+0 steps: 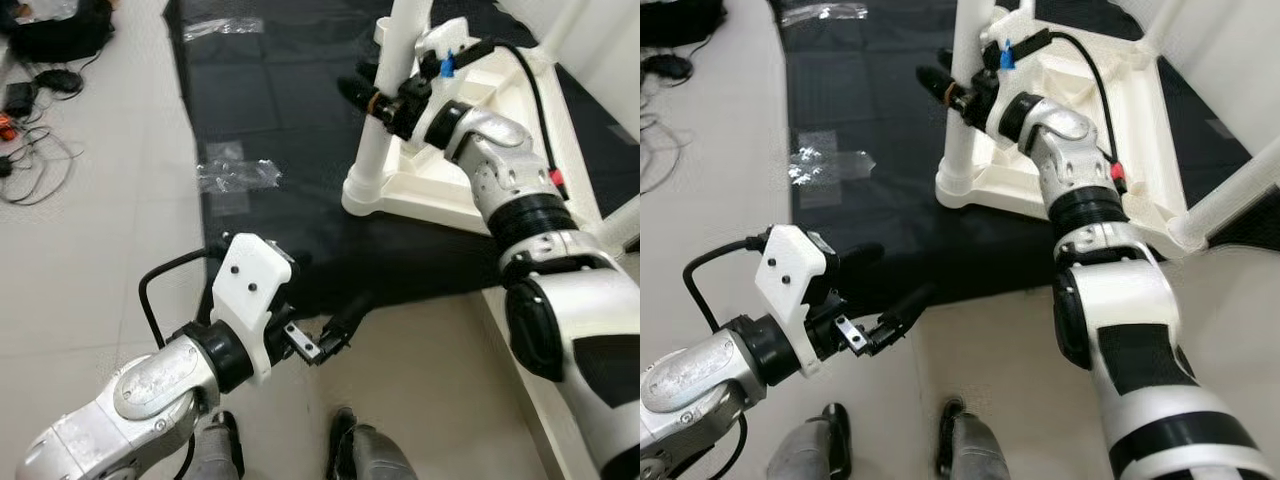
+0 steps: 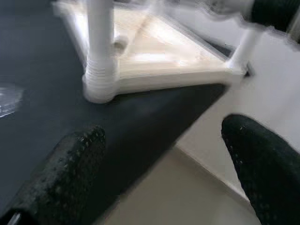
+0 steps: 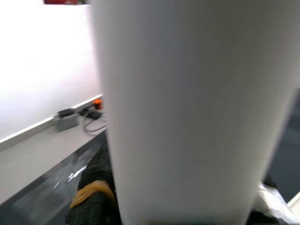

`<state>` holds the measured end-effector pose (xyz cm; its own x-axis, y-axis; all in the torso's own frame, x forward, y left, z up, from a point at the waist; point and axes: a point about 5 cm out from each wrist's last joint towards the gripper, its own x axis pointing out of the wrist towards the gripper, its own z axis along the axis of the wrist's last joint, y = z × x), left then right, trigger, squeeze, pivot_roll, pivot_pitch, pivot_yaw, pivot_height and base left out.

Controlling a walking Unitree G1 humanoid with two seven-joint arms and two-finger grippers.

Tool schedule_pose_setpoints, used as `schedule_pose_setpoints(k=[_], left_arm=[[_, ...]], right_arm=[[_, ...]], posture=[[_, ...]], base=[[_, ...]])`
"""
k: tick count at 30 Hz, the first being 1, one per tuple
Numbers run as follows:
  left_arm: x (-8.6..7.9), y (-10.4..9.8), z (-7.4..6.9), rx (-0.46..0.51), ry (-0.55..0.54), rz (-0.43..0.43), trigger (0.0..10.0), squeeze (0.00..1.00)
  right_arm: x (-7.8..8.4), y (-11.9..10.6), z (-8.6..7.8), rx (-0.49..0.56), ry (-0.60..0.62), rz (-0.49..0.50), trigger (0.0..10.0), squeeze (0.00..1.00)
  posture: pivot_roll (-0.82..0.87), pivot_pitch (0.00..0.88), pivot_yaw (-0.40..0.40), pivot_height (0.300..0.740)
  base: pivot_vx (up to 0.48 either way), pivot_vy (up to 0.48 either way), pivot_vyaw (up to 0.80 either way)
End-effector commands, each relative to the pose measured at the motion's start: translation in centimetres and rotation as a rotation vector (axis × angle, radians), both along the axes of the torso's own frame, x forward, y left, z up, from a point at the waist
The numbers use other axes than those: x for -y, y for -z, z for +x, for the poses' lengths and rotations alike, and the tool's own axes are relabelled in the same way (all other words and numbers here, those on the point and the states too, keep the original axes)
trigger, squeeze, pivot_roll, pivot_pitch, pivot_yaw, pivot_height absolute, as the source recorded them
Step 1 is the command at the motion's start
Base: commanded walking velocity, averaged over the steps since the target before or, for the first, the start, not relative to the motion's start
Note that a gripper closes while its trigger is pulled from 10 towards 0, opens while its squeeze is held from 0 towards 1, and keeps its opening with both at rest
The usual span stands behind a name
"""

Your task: Building children table

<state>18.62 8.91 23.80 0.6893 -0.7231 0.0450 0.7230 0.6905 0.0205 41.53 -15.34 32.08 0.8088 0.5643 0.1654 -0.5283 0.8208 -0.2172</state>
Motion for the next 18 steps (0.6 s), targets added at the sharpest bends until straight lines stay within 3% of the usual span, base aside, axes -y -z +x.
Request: schedule_pose_setpoints(k=[1, 3, 8, 16, 18], left_arm=[[0.4, -0.1, -0.3, 0.008, 0.033, 0.007, 10.0, 0.0], [0.4, -0.1, -0.3, 0.008, 0.033, 0.007, 10.0, 0.0], [0.5, -0.1, -0.5, 0.005, 0.038, 0.004, 10.0, 0.0], [0.5, 0.0, -0.5, 0.006, 0.04, 0.005, 10.0, 0.0], [0.5, 0.0, -0.6, 0.007, 0.04, 0.005, 10.0, 0.0]], right_arm=[[1.0, 7.3, 0.3, -0.272, 0.111, -0.036, 10.0, 0.0], [1.0, 7.3, 0.3, -0.272, 0.111, -0.036, 10.0, 0.0], [2.3, 7.3, 0.7, -0.282, 0.336, 0.046, 10.0, 0.0], [2.8, 7.3, 0.9, -0.289, 0.444, 0.089, 10.0, 0.0], [2.8, 7.1, 1.0, -0.29, 0.497, 0.139, 10.0, 0.0]], posture=[[0.07, 0.332, -0.104, 0.74], [0.07, 0.332, -0.104, 0.74], [0.07, 0.32, -0.106, 0.74], [0.08, 0.317, -0.105, 0.74], [0.08, 0.315, -0.105, 0.74]], base=[[0.0, 0.0, 0.0], [0.0, 0.0, 0.0], [0.0, 0.0, 0.0], [0.0, 0.0, 0.0], [0.0, 0.0, 0.0]])
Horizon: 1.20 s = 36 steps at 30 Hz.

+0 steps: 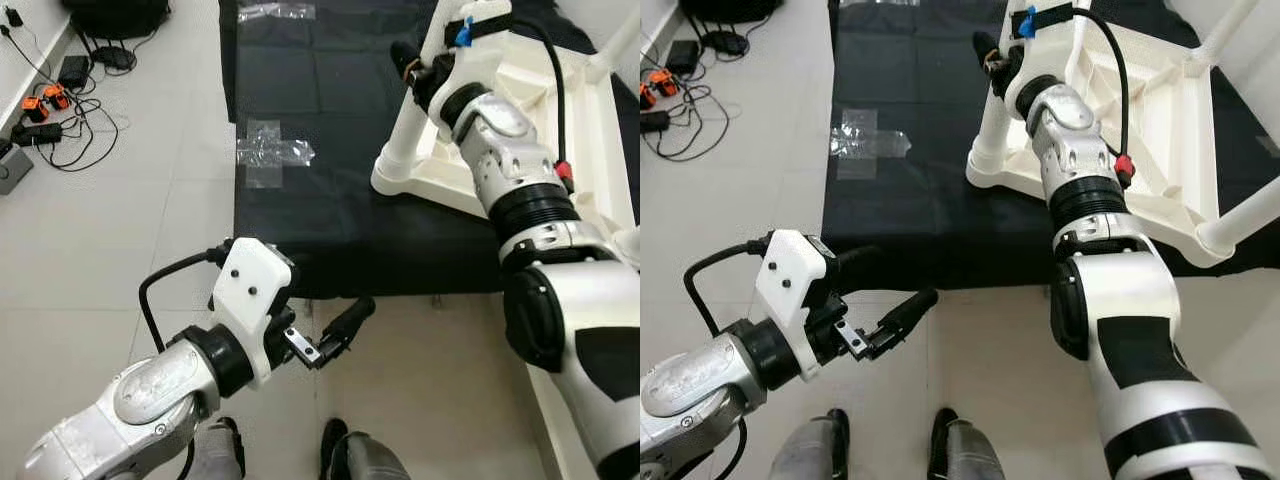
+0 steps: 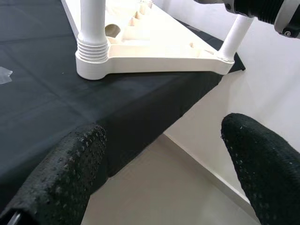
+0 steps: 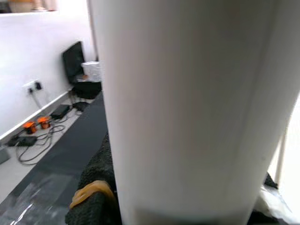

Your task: Building children table

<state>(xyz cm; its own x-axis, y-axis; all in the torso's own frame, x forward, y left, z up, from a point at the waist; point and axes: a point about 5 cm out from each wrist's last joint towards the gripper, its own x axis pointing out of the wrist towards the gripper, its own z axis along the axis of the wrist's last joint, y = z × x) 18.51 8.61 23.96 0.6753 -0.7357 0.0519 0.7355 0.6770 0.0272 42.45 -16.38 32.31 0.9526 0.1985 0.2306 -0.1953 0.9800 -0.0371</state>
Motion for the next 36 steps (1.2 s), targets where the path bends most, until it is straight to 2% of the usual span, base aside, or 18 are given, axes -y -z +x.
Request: schedule_pose_setpoints(k=[1, 8, 14, 23, 31, 36], left_arm=[[0.2, 0.1, -0.4, -0.003, 0.021, 0.005, 10.0, 0.0], [0.3, 0.2, -0.5, -0.003, 0.021, 0.005, 10.0, 0.0], [0.2, 0.1, -0.4, -0.001, 0.018, 0.005, 10.0, 0.0], [0.0, 0.0, -0.1, 0.003, 0.013, 0.008, 10.0, 0.0], [0.0, 0.0, 0.0, 0.004, 0.009, 0.01, 10.0, 0.0], [0.0, 0.0, 0.0, 0.006, 0.011, 0.009, 10.0, 0.0]], right_arm=[[1.8, 7.3, 0.1, -0.292, 0.105, 0.001, 10.0, 0.0], [1.7, 6.9, 0.2, -0.272, 0.175, 0.048, 10.0, 0.0], [2.5, 6.7, 0.1, -0.248, 0.27, 0.098, 10.0, 0.0], [2.6, 7.8, -0.1, -0.254, 0.357, 0.164, 10.0, 0.0], [2.9, 8.2, -0.2, -0.251, 0.429, 0.154, 10.0, 0.0], [1.9, 8.3, -0.2, -0.241, 0.441, 0.123, 10.0, 0.0]], posture=[[0.08, 0.315, -0.105, 0.74], [0.08, 0.315, -0.108, 0.74], [0.08, 0.327, -0.105, 0.74], [0.08, 0.336, -0.102, 0.74], [0.08, 0.331, -0.103, 0.74], [0.07, 0.333, -0.103, 0.74]], base=[[0.0, 0.0, 0.0], [0.0, 0.0, 0.0], [0.0, 0.0, 0.0], [0.0, 0.0, 0.0], [0.0, 0.0, 0.0], [0.0, 0.0, 0.0]])
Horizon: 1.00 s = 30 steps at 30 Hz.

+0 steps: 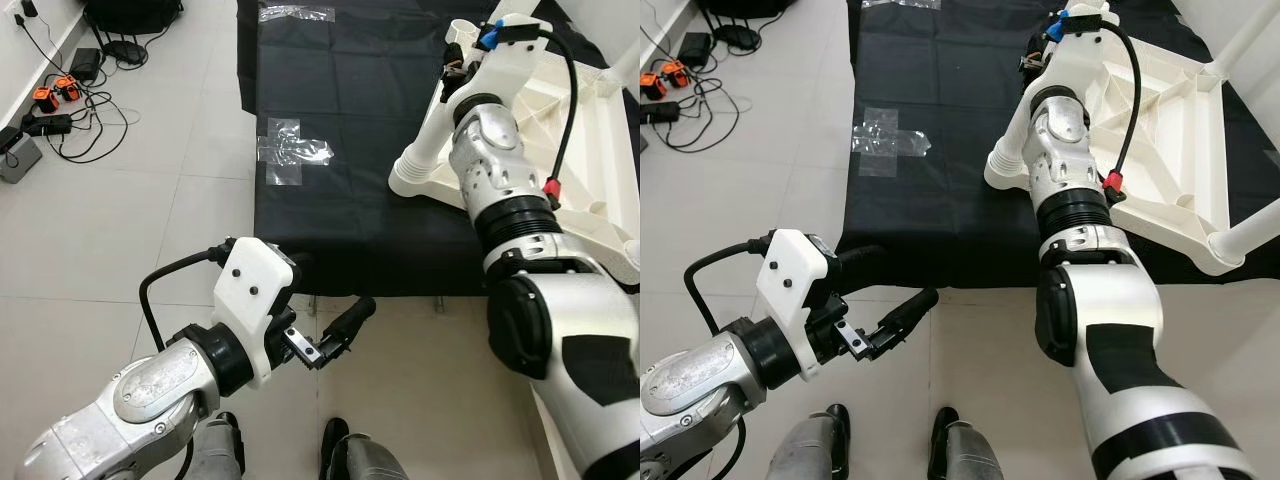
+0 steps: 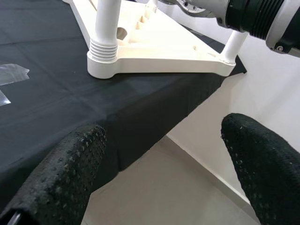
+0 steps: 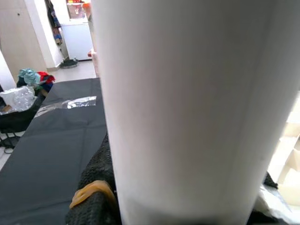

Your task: Building children table

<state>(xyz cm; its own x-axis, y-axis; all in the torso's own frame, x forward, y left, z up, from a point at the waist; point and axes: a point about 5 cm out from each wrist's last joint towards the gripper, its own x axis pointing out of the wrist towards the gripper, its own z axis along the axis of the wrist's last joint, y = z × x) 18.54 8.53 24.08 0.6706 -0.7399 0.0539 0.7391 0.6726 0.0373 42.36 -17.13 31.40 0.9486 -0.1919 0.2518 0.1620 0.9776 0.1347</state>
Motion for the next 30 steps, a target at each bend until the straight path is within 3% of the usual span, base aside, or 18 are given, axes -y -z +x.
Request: schedule_pose_setpoints(k=[1, 4, 5, 8, 9, 14, 17, 21, 27, 30], left_arm=[[-0.1, 0.1, 0.0, -0.002, 0.005, 0.004, 10.0, 0.0], [-0.1, 0.1, 0.0, -0.002, 0.004, 0.004, 10.0, 0.0], [-0.1, 0.1, 0.1, -0.002, 0.003, 0.002, 10.0, 0.0], [-0.1, 0.1, 0.1, -0.002, 0.003, 0.002, 10.0, 0.0], [0.0, 0.1, 0.1, -0.002, 0.003, 0.002, 10.0, 0.0], [0.0, 0.1, 0.1, -0.002, 0.003, 0.002, 10.0, 0.0], [0.0, 0.1, 0.1, -0.002, 0.001, 0.002, 10.0, 0.0], [0.0, 0.1, 0.1, -0.002, -0.001, 0.002, 10.0, 0.0], [0.0, 0.1, 0.1, -0.002, -0.004, 0.0, 10.0, 0.0], [0.0, 0.2, 0.2, -0.004, -0.005, -0.002, 10.0, 0.0]], right_arm=[[0.5, 7.5, -0.1, -0.269, 0.064, -0.011, 10.0, 0.0], [0.1, 7.5, -0.1, -0.267, 0.068, -0.017, 10.0, 0.0], [-0.7, 7.7, -0.2, -0.27, 0.078, -0.021, 10.0, 0.0], [-0.7, 7.7, -0.2, -0.27, 0.078, -0.021, 10.0, 0.0], [-1.5, 7.9, -0.2, -0.276, 0.089, 0.005, 10.0, 0.0], [-2.1, 7.9, -0.3, -0.275, 0.109, 0.03, 10.0, 0.0], [-2.8, 8.1, -0.6, -0.275, 0.232, 0.1, 10.0, 0.0], [-2.9, 8.1, -0.7, -0.277, 0.264, 0.112, 10.0, 0.0], [-3.0, 7.4, -0.9, -0.256, 0.352, 0.069, 10.0, 0.0], [-4.0, 6.8, -1.0, -0.244, 0.388, 0.018, 10.0, 0.0]], posture=[[0.07, 0.333, -0.103, 0.74], [0.07, 0.333, -0.103, 0.74], [0.07, 0.339, -0.103, 0.74], [0.07, 0.339, -0.103, 0.74], [0.07, 0.333, -0.105, 0.74], [0.07, 0.335, -0.109, 0.74], [0.07, 0.338, -0.11, 0.74], [0.07, 0.341, -0.11, 0.74], [0.07, 0.342, -0.115, 0.74], [0.06, 0.342, -0.12, 0.74]], base=[[0.0, 0.0, 0.0], [0.0, 0.0, 0.0], [0.0, 0.0, 0.0], [0.0, 0.0, 0.0], [0.0, 0.0, 0.0], [0.0, 0.0, 0.0], [0.0, 0.0, 0.0], [0.0, 0.0, 0.0], [0.0, 0.0, 0.0], [0.0, 0.0, 0.0]])
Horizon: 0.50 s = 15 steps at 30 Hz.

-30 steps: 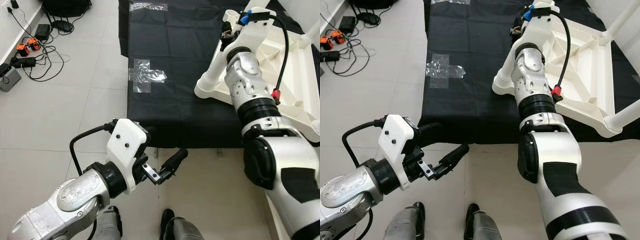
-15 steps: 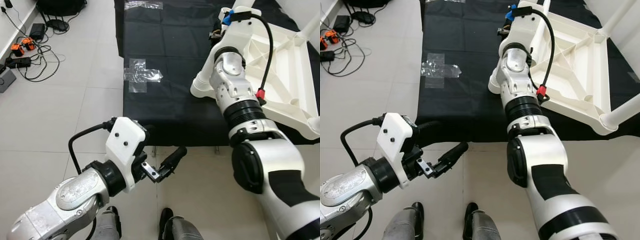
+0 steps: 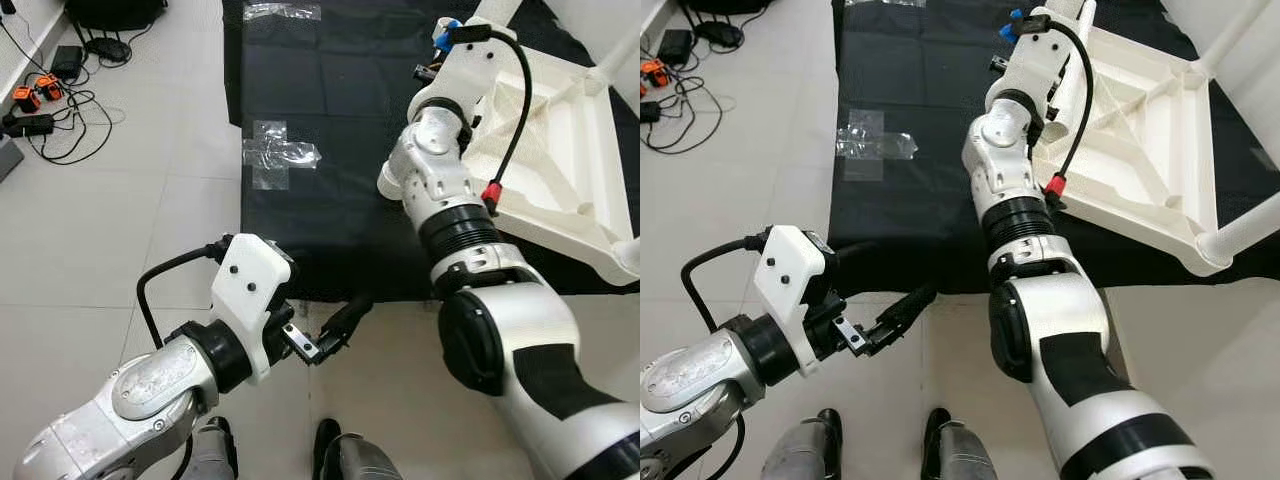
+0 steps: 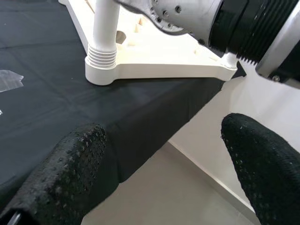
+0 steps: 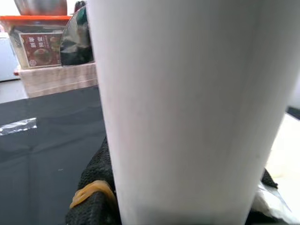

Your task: Building children table

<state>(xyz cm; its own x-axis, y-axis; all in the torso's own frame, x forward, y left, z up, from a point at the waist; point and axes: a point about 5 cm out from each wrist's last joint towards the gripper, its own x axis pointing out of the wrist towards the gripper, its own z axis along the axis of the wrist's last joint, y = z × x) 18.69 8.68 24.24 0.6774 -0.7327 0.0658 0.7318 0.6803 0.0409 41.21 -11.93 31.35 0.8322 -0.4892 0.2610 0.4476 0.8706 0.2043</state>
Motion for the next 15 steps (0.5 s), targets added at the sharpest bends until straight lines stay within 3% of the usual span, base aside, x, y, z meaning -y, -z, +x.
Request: schedule_pose_setpoints(k=[1, 6, 8, 15], left_arm=[[0.1, 0.3, 0.0, -0.014, 0.005, 0.004, 10.0, 0.0], [0.2, 0.3, 0.0, -0.013, 0.004, 0.002, 10.0, 0.0], [0.2, 0.3, 0.0, -0.012, 0.005, 0.0, 10.0, 0.0], [0.4, 0.2, 0.0, -0.008, 0.004, -0.002, 10.0, 0.0]], right_arm=[[1.2, 6.7, 0.2, -0.282, 0.069, 0.0, 10.0, 0.0], [0.3, 6.6, -0.1, -0.317, 0.143, 0.005, 10.0, 0.0], [-0.3, 6.5, -0.3, -0.335, 0.18, 0.054, 10.0, 0.0], [-0.4, 6.2, -0.5, -0.34, 0.257, 0.102, 10.0, 0.0]], posture=[[0.06, 0.342, -0.12, 0.74], [0.06, 0.339, -0.123, 0.74], [0.06, 0.335, -0.124, 0.74], [0.08, 0.327, -0.137, 0.74]], base=[[0.0, 0.0, 0.0], [0.0, 0.0, 0.0], [0.0, 0.0, 0.0], [0.0, 0.0, 0.0]])
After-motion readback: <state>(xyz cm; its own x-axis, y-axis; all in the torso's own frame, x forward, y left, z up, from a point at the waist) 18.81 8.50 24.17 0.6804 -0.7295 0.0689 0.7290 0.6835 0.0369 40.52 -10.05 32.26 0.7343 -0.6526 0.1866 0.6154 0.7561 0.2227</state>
